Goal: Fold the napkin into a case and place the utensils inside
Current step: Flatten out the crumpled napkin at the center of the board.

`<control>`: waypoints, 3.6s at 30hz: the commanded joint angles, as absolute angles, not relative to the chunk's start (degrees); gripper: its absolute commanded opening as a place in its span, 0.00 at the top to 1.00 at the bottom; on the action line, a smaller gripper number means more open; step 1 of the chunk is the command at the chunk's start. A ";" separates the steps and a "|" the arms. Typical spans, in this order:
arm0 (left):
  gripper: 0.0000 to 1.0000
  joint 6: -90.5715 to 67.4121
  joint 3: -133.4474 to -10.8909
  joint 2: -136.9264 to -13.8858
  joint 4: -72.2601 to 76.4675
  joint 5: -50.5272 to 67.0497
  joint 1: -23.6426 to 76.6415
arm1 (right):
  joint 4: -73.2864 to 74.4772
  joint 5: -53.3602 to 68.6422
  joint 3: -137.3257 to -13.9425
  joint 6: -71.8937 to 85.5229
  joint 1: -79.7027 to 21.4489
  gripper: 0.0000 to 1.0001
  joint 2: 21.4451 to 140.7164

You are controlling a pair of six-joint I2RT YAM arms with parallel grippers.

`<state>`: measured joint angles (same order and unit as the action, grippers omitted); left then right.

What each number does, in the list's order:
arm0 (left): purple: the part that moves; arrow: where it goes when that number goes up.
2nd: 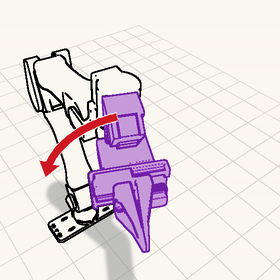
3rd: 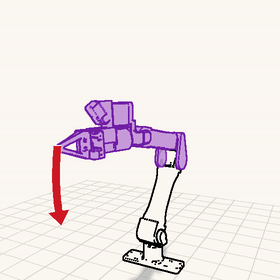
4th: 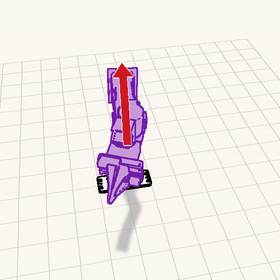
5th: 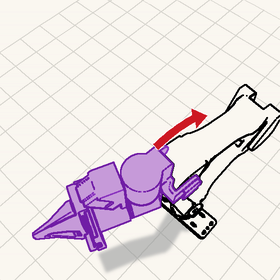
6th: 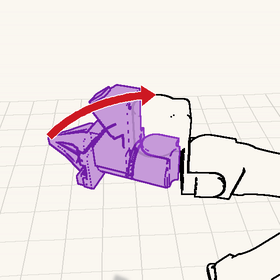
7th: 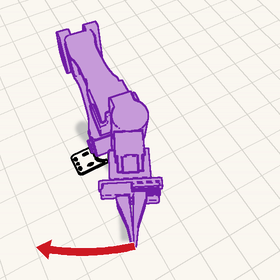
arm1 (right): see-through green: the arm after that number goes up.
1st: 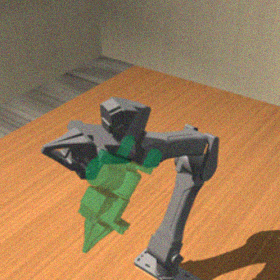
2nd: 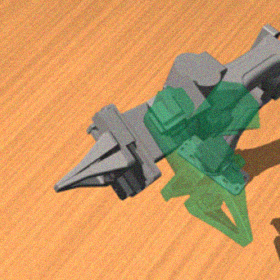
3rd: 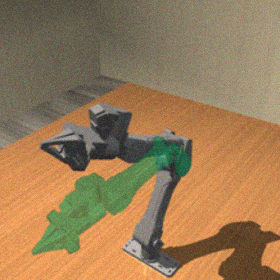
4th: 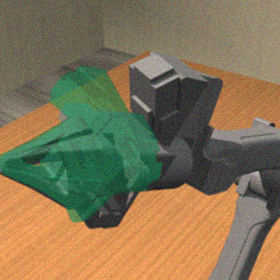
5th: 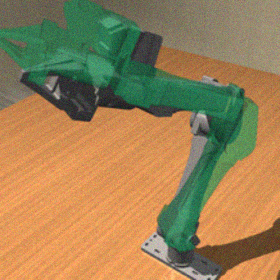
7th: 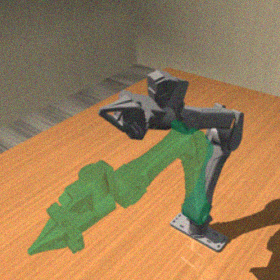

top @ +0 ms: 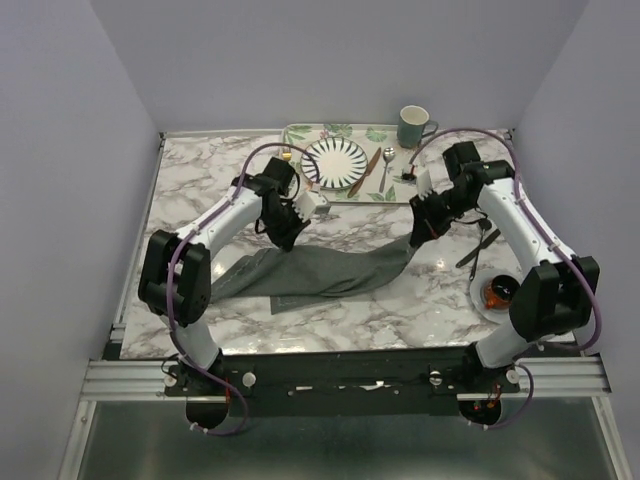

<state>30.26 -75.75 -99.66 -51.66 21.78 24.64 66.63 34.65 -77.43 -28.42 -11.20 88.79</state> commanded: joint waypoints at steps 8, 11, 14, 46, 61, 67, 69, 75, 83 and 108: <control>1.00 34.61 -89.77 -86.95 -55.37 25.66 15.99 | 79.36 42.70 -110.50 -35.30 -7.03 0.99 96.43; 1.00 40.50 -75.75 -74.65 -56.42 25.58 21.06 | 79.89 41.50 -100.32 -41.19 -7.56 0.99 89.68; 1.00 43.50 -58.79 -61.82 -57.04 22.60 30.36 | 78.85 38.86 -84.41 -44.82 -8.26 0.99 85.10; 0.52 8.62 -65.30 -92.72 -54.76 16.79 18.99 | 71.99 28.21 -63.99 -40.69 -8.88 0.88 83.76; 0.30 4.40 -65.13 -101.41 -53.09 24.86 12.39 | 71.98 28.48 -64.07 -39.90 -8.88 0.84 84.29; 0.36 3.78 -66.53 -103.97 -52.38 29.09 12.30 | 72.33 28.30 -64.51 -39.46 -8.88 0.84 84.11; 0.39 3.43 -66.97 -104.50 -52.12 29.62 12.30 | 72.33 28.30 -64.51 -39.20 -8.88 0.84 84.02; 0.54 2.46 -67.94 -105.38 -50.19 30.67 11.78 | 72.33 28.65 -64.42 -38.94 -8.88 0.83 84.20; 0.71 2.99 -69.43 -103.18 -49.66 30.67 11.60 | 72.07 27.95 -64.34 -38.23 -8.88 0.82 84.64; 1.00 9.93 -67.41 -97.21 -50.10 34.71 5.10 | 72.07 30.75 -73.38 -23.39 -3.26 0.49 102.03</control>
